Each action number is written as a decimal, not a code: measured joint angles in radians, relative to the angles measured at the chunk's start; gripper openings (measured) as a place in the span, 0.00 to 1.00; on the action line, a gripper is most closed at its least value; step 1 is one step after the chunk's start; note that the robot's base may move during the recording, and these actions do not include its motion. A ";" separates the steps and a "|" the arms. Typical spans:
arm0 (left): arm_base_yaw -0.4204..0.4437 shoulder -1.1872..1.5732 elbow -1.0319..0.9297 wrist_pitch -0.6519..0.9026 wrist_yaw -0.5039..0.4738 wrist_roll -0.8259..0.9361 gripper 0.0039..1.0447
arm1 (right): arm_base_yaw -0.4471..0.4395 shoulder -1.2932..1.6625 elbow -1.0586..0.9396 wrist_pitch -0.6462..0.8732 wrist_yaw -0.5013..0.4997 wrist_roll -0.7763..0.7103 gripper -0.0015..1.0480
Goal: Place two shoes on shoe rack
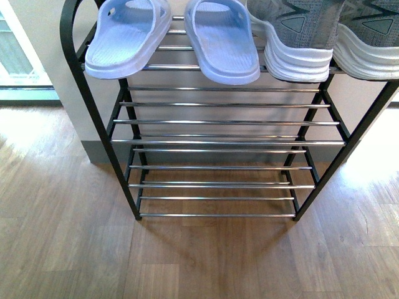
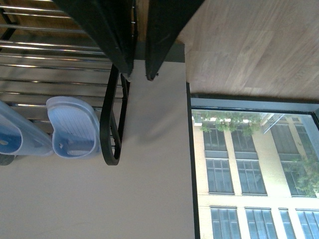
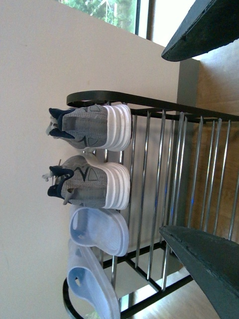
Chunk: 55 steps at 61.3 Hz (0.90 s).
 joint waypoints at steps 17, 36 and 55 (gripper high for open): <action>0.000 0.000 0.000 0.000 0.000 0.000 0.69 | 0.000 0.000 0.000 0.000 0.000 0.000 0.91; 0.000 0.000 0.000 0.000 -0.002 0.002 0.91 | 0.000 0.000 0.000 0.000 -0.003 0.000 0.91; 0.000 0.000 0.000 0.000 0.000 0.002 0.91 | 0.000 0.000 0.000 0.000 0.000 0.000 0.91</action>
